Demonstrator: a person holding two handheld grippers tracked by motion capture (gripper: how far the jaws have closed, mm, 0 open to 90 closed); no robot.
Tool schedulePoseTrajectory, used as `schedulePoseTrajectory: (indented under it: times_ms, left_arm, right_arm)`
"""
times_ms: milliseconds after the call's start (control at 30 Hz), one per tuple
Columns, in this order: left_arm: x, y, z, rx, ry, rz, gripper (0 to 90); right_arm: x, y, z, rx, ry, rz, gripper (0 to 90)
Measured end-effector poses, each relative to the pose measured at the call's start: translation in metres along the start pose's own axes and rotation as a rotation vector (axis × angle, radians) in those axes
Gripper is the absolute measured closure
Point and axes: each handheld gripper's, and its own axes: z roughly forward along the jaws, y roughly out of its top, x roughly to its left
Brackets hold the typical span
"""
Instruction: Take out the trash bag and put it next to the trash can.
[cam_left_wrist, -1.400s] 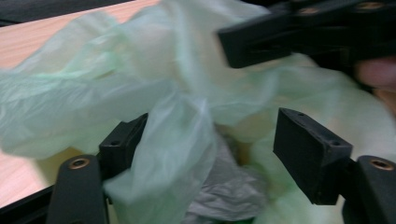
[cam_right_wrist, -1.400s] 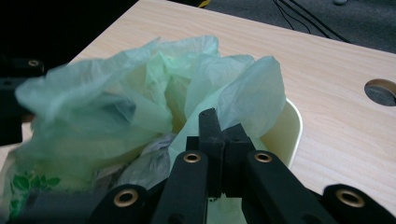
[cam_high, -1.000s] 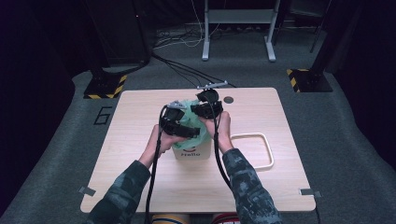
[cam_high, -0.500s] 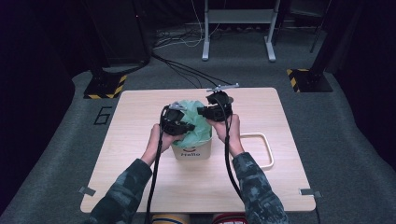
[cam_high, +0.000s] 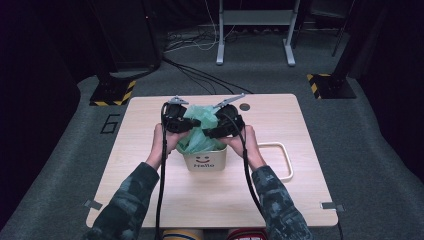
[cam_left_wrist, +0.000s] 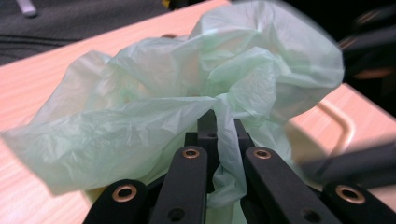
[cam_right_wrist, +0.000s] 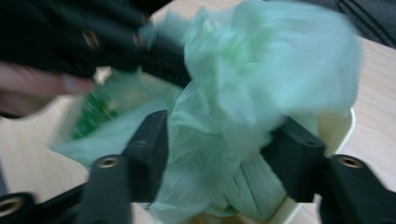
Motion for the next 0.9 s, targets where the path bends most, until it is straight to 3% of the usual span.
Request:
schedulePoseTrajectory:
  times_ms: [67, 100, 200, 267, 300, 333, 400, 467, 500, 600, 633, 667, 700, 733, 767, 833, 900]
  left_arm:
    - [-0.004, 0.007, -0.005, -0.016, -0.025, 0.012, 89.1]
    - [-0.009, 0.014, -0.009, -0.029, -0.057, 0.031, 89.1]
    - [-0.014, 0.020, -0.013, -0.037, -0.077, 0.042, 89.1]
    - [-0.018, 0.025, -0.016, -0.040, -0.111, 0.051, 89.0]
    - [-0.020, 0.028, -0.017, -0.046, -0.142, 0.056, 89.0]
    - [-0.020, 0.028, -0.017, -0.046, -0.142, 0.056, 88.9]
    - [-0.022, 0.029, -0.017, -0.051, -0.153, 0.057, 88.9]
    - [-0.022, 0.029, -0.017, -0.056, -0.163, 0.056, 88.6]
    - [-0.021, 0.028, -0.016, -0.057, -0.163, 0.055, 88.6]
    - [-0.019, 0.026, -0.015, -0.062, -0.156, 0.046, 85.6]
    - [-0.018, 0.026, -0.015, -0.063, -0.154, 0.040, 75.4]
    - [-0.016, 0.025, -0.015, -0.058, -0.149, 0.035, 75.4]
    - [-0.012, 0.023, -0.017, -0.060, -0.134, 0.021, 61.9]
    - [-0.012, 0.023, -0.017, -0.060, -0.134, 0.021, 56.1]
    - [-0.010, 0.022, -0.018, -0.066, -0.127, 0.015, 56.1]
    - [-0.007, 0.019, -0.021, -0.077, -0.095, 0.009, 41.7]
    - [-0.004, 0.017, -0.023, -0.075, -0.098, 0.009, 34.5]
  right_arm:
    - [0.005, 0.002, 0.007, 0.000, -0.028, -0.030, 32.4]
    - [0.008, 0.005, 0.011, -0.018, -0.033, -0.047, 30.2]
    - [0.011, 0.007, 0.013, -0.043, -0.055, -0.053, 30.4]
    - [0.013, 0.008, 0.015, -0.073, -0.067, -0.060, 34.0]
    - [0.014, 0.008, 0.014, -0.099, -0.080, -0.051, 43.6]
    - [0.014, 0.008, 0.014, -0.099, -0.080, -0.051, 43.6]
    - [0.013, 0.008, 0.012, -0.122, -0.087, -0.040, 55.6]
    - [0.012, 0.007, 0.010, -0.134, -0.104, -0.021, 76.8]
    - [0.012, 0.007, 0.010, -0.134, -0.104, -0.021, 76.8]
    - [0.010, 0.006, 0.009, -0.133, -0.106, 0.006, 88.6]
    - [0.007, 0.005, 0.009, -0.131, -0.097, 0.034, 89.5]
    - [0.007, 0.005, 0.009, -0.131, -0.097, 0.034, 89.5]
    - [0.004, 0.005, 0.008, -0.127, -0.111, 0.058, 89.7]
    - [0.004, 0.005, 0.008, -0.127, -0.111, 0.058, 89.7]
    - [0.002, 0.004, 0.008, -0.128, -0.109, 0.080, 89.7]
    - [-0.003, 0.004, 0.007, -0.126, -0.126, 0.108, 89.8]
    - [-0.007, 0.004, 0.005, -0.128, -0.132, 0.138, 89.8]
